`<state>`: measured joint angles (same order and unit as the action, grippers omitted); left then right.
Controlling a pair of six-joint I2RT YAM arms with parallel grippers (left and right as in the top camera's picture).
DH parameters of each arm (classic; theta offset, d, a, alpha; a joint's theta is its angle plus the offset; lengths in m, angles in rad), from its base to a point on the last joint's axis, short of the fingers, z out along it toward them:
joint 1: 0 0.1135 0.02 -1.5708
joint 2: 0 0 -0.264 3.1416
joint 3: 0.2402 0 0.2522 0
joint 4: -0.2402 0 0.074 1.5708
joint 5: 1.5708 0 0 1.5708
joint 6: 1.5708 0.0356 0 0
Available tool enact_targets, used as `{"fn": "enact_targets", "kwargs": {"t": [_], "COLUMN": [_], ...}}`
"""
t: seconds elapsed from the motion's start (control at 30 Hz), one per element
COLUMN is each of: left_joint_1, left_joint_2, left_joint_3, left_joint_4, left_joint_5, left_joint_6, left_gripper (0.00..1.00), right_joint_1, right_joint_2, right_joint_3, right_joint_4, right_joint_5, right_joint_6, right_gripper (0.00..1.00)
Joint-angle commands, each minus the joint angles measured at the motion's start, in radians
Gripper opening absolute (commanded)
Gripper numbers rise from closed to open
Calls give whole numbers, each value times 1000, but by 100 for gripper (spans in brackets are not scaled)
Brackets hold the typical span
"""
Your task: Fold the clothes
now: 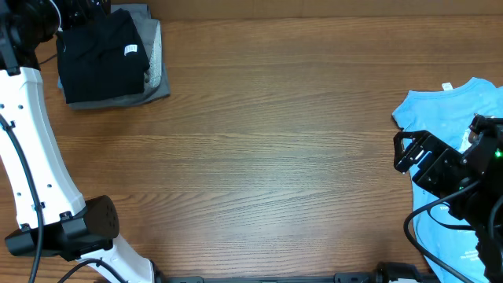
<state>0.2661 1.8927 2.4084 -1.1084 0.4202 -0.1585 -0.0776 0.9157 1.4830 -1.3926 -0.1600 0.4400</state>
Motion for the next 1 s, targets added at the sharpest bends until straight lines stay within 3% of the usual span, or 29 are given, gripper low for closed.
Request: {"fn": "enact_targets", "kwargs": {"t": [0.0, 0.27, 0.43, 0.73, 0.97], "left_joint_1": [2, 2, 2, 2, 2], "left_joint_2": [-7, -7, -7, -7, -7], "left_joint_3": [0, 0, 0, 0, 0], "left_joint_4": [1, 1, 1, 1, 1], "left_joint_5": [18, 18, 18, 18, 18], "left_joint_6": [-6, -6, -6, -6, -6], "left_gripper": [100, 100, 100, 100, 100], "right_joint_1": [2, 2, 2, 52, 143], "right_joint_2": [-6, -26, -138, -456, -709], "right_joint_3": [7, -13, -134, -591, -1098], "right_joint_4": [-10, -12, 59, 440, 812], "right_joint_5": [55, 107, 145, 149, 134], "right_joint_6": [-6, -29, -29, -56, -55], "right_gripper": [100, 100, 100, 100, 100]}}
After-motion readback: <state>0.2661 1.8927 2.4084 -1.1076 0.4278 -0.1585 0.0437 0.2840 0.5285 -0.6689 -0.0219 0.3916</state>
